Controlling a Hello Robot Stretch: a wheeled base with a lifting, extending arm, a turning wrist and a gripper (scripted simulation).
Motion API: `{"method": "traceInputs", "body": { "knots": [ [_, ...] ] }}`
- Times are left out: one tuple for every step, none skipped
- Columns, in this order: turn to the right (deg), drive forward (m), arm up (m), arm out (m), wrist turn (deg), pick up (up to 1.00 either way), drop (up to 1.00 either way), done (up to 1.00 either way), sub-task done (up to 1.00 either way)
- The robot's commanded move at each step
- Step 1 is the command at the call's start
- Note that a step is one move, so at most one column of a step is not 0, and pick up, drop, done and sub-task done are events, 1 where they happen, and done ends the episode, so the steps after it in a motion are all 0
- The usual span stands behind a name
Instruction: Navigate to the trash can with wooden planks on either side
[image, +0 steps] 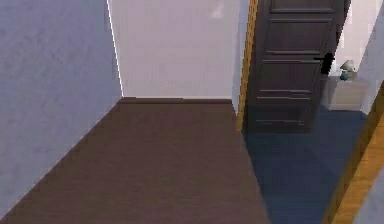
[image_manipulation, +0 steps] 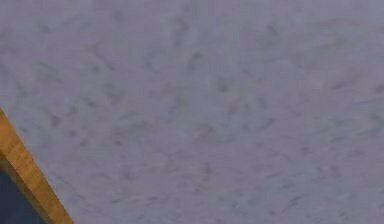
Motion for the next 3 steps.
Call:
{"method": "traceInputs", "body": {
  "knots": [
    [0.0, 0.9, 0.0, 0.0, 0.0, 0.0, 0.0, 0.0, 0.0],
    [45.0, 0.0, 0.0, 0.0, 0.0, 0.0, 0.0, 0.0, 0.0],
    [12.0, 0.0, 0.0, 0.0, 0.0, 0.0, 0.0, 0.0, 0.0]
  ]
}}
